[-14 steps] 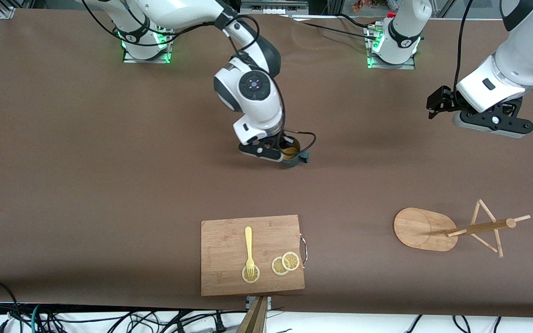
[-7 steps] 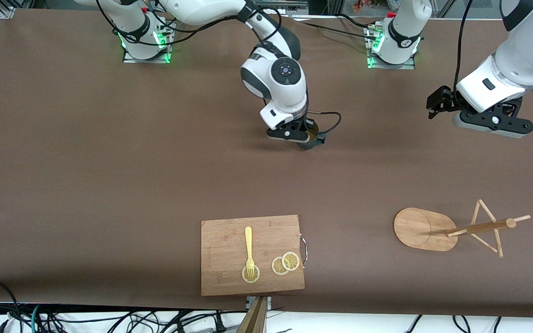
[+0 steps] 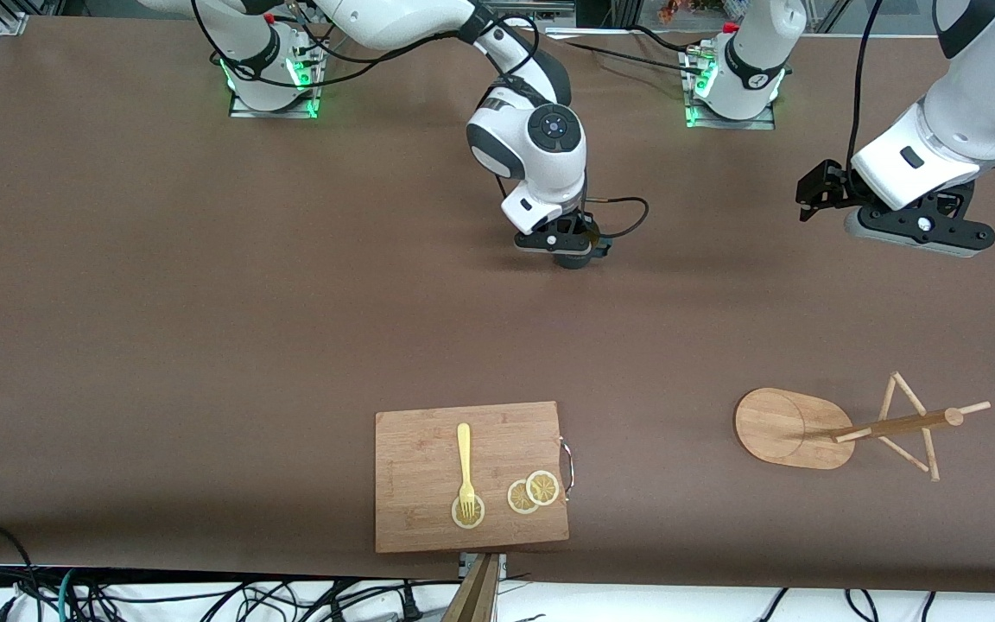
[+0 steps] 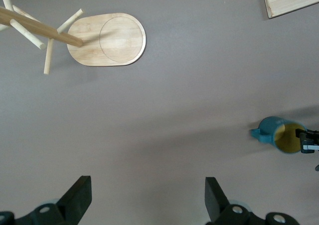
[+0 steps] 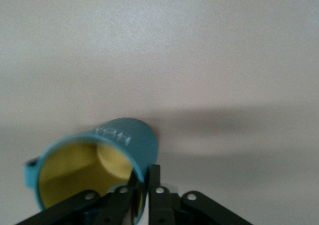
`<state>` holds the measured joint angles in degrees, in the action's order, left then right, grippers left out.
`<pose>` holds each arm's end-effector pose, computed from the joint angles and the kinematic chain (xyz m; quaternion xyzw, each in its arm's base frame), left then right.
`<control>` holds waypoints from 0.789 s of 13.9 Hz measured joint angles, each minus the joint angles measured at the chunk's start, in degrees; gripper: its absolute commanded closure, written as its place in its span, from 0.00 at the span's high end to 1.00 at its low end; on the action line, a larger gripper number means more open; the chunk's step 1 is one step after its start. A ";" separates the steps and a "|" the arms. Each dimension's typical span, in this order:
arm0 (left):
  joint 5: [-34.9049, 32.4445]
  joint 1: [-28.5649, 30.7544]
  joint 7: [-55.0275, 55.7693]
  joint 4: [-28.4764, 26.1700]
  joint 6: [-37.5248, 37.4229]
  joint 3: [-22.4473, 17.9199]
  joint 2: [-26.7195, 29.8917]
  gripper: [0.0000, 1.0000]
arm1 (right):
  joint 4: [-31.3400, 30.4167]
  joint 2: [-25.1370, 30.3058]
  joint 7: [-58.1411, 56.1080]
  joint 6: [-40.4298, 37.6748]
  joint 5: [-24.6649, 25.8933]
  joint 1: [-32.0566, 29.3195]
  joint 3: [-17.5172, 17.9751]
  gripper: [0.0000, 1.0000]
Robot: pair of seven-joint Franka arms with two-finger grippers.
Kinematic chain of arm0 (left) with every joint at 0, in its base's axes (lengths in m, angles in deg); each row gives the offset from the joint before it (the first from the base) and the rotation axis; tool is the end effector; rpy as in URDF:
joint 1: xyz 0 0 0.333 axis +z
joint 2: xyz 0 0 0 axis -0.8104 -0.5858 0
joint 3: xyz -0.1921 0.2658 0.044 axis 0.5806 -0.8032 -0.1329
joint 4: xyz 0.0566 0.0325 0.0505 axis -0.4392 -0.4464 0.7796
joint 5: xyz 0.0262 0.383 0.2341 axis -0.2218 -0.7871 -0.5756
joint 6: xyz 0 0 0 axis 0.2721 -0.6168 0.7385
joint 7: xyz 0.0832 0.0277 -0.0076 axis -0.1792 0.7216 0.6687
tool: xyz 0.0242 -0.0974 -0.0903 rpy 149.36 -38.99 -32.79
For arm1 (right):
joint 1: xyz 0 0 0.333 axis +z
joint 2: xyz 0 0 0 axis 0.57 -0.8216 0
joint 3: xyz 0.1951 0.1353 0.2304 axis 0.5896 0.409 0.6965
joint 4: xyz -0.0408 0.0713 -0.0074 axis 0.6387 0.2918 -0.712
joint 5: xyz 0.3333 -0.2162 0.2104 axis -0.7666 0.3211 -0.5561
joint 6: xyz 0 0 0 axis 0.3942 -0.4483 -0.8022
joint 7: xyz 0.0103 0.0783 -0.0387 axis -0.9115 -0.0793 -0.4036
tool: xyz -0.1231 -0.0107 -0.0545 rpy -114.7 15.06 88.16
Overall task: Pass cup and hang on rack
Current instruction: 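Carry the teal mug with the right gripper toward the table middle, then set the mug down, open the right gripper and withdraw it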
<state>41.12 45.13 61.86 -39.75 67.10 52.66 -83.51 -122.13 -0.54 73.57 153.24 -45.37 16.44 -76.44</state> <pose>0.6065 -0.1002 0.5611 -0.9932 0.1087 0.0364 0.0183 0.4471 0.6715 0.1990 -0.9978 0.0468 0.0126 0.0457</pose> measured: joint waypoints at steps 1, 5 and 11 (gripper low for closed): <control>0.00 0.00 0.00 0.00 -0.18 0.00 0.00 1.00 | 0.25 0.01 -0.17 -0.01 0.02 -0.01 -0.11 1.00; 0.00 0.00 0.00 0.00 -0.42 0.00 -0.02 1.00 | 6.21 0.32 -1.24 -6.68 0.02 -0.32 -0.92 1.00; 0.00 -0.13 0.00 0.00 -1.62 0.37 -0.35 1.00 | 14.03 4.90 -13.88 -22.04 0.02 -7.22 -1.59 1.00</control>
<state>41.12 45.00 61.86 -39.75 65.47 53.03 -83.86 -108.10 4.36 59.69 131.20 -45.34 9.22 -78.03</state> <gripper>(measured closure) 0.000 0.000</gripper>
